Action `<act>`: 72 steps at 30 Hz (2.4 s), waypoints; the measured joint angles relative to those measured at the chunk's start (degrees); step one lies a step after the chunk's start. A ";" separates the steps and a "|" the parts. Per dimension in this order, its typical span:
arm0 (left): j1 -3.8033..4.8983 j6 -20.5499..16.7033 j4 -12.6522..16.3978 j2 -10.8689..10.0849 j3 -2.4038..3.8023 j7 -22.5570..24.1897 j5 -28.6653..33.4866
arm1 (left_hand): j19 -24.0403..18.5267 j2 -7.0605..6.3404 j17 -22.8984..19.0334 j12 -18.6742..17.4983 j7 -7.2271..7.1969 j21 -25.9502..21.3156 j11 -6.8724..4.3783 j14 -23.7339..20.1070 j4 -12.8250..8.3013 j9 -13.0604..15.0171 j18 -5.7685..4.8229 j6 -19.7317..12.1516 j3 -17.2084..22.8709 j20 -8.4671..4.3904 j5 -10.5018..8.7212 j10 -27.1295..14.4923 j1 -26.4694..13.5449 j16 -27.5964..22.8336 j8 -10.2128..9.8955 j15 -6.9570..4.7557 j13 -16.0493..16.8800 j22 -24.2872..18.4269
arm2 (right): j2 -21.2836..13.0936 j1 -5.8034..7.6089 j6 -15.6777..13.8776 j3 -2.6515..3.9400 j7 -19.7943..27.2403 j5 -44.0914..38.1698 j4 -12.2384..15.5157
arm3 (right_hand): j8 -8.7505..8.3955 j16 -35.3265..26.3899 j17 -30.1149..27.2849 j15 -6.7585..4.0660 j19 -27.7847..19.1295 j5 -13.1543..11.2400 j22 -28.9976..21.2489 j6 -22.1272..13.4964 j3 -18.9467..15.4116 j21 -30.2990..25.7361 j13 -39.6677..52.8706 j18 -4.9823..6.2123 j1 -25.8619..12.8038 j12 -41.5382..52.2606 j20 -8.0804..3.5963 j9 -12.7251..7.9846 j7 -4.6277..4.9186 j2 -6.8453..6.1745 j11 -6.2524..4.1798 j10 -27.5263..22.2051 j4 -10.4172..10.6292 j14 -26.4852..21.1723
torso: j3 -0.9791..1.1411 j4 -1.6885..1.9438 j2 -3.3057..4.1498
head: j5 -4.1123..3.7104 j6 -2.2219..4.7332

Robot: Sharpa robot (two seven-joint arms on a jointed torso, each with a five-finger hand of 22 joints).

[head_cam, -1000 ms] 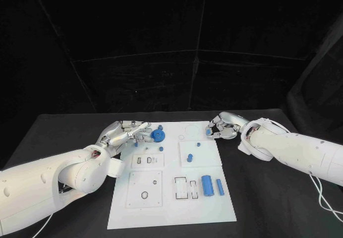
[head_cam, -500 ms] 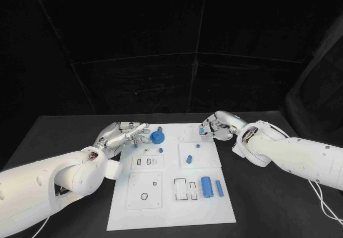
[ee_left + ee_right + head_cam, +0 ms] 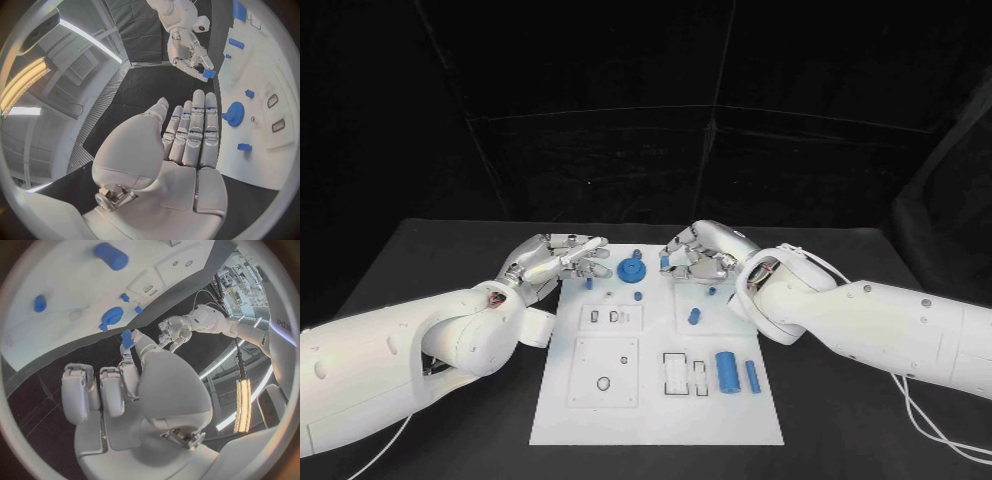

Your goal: Assemble the parts on the task board

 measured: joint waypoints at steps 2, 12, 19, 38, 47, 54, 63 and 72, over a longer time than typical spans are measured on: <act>0.04 0.00 0.00 -0.10 0.01 0.00 0.00 | 0.00 0.00 0.00 0.00 0.00 0.00 0.00 0.00 0.00 0.00 0.00 0.00 0.00 0.00 0.00 0.00 0.00 0.00 0.00 0.00 0.00 0.00 | 1.42 -0.16 -0.01 0.00 -0.96 -0.83 0.01 | 0.11 0.00 0.00 0.00 0.00 0.00 0.00 0.00 0.00 0.00 0.00 0.00 0.00 0.00 0.00 0.00 0.00 0.00 0.00 0.00 0.00 0.00 | -0.07 0.07 -0.05 | 0.32 -0.16; 0.33 -0.07 -0.02 -0.22 0.01 0.02 0.00 | 0.00 0.00 -0.01 0.00 0.00 0.00 0.00 0.00 0.00 0.00 0.00 0.00 0.00 0.00 0.00 0.00 0.00 0.00 0.00 0.00 0.00 0.01 | 6.91 -3.66 0.54 -0.10 -5.55 -5.85 -0.98 | 0.11 0.00 0.00 0.00 0.00 -0.01 0.00 0.01 0.03 0.00 0.00 0.00 -0.05 0.00 0.00 0.01 -0.02 0.07 0.00 0.00 0.14 0.00 | -0.24 0.07 -0.20 | 1.42 -0.92; 0.44 -0.11 -0.02 -0.17 0.01 0.08 0.03 | 0.00 0.00 0.06 0.00 0.00 0.00 0.00 0.00 -0.15 0.00 0.00 0.00 0.15 0.00 0.00 0.00 0.00 0.00 0.00 0.00 0.00 0.01 | 9.19 -5.64 1.47 -0.11 -7.56 -8.68 -1.74 | 0.10 0.00 0.00 0.00 0.00 -0.06 -0.01 -0.01 0.08 0.00 0.02 0.00 -0.05 -0.35 0.00 0.00 -0.04 0.07 -0.20 -0.21 0.24 0.00 | -0.08 0.01 -0.16 | 1.90 -1.26; 0.47 -0.09 -0.17 0.19 0.01 0.12 0.05 | 0.00 0.00 0.05 0.00 0.00 0.00 0.00 0.00 -0.15 0.00 0.00 0.00 0.15 0.00 0.00 0.00 0.00 0.00 0.00 0.00 0.01 0.01 | 11.41 -6.23 2.41 -1.60 -10.38 -13.45 -3.14 | -0.34 0.00 0.04 0.01 0.00 -0.20 -0.01 0.00 0.03 0.00 0.03 0.01 -0.05 -0.37 0.01 -0.03 -0.09 0.06 -0.20 -0.21 0.40 0.00 | 0.02 -0.03 -0.16 | 2.22 -1.82; 0.48 -0.07 -0.27 0.23 0.01 0.11 0.05 | 0.00 0.00 0.04 0.00 0.00 0.00 0.00 0.00 -0.15 0.00 0.00 0.00 0.15 0.00 0.00 0.00 0.00 0.00 0.00 0.00 0.01 -0.03 | 11.31 -6.21 2.42 -1.63 -10.90 -14.36 -3.09 | -0.22 0.00 0.03 0.01 0.00 0.05 0.00 0.01 0.01 0.00 0.02 0.00 -0.05 -0.37 0.01 -0.10 -0.09 0.05 -0.20 -0.21 0.41 0.00 | 0.02 -0.03 -0.16 | 2.23 -2.01; 0.48 -0.07 -0.35 0.28 0.01 0.11 0.05 | 0.00 0.00 0.14 0.00 0.00 0.00 0.00 0.00 -0.15 0.00 0.00 0.00 0.15 0.00 0.00 0.00 0.00 0.00 0.00 0.00 0.01 -0.03 | 11.18 -6.17 2.67 -1.60 -11.59 -15.03 -2.92 | -0.23 0.00 0.03 0.01 -0.20 0.05 -0.01 0.01 0.22 0.00 0.02 0.01 -0.49 -0.63 -0.19 -0.08 -0.09 -0.40 -0.20 -0.21 0.20 0.00 | 0.03 -0.03 -0.18 | 2.27 -2.08; 0.48 -0.05 -0.44 0.34 0.01 0.10 0.05 | 0.00 0.00 0.14 0.00 0.00 0.00 0.00 0.00 -0.15 0.00 0.00 0.00 0.15 0.00 0.00 0.00 0.00 0.00 0.00 0.00 0.01 -0.02 | 11.19 -6.09 3.89 -1.56 -12.83 -15.61 -2.85 | -0.90 -0.54 0.02 0.01 -0.20 0.41 -0.01 -0.12 -0.18 -0.27 0.01 0.01 -2.34 -1.83 -0.19 -0.01 0.04 -2.22 0.03 -0.85 0.66 0.00 | 0.03 -0.02 -0.18 | 2.05 -2.09; 0.47 -0.05 -0.48 0.37 0.01 0.09 0.05 | 0.00 0.00 0.13 0.00 0.00 0.00 0.00 0.00 -0.15 0.00 0.00 0.00 0.15 0.00 0.00 0.00 0.00 0.00 0.00 0.00 0.01 -0.02 | 11.46 -6.06 4.75 -1.53 -14.04 -16.05 -3.07 | -1.69 -0.55 0.02 0.01 -0.33 0.29 -0.01 -0.91 -0.74 -0.61 0.01 0.01 -3.76 -2.48 -0.06 -0.25 0.32 -3.64 0.33 -1.15 1.37 0.00 | 0.00 0.08 -0.13 | 1.93 -2.05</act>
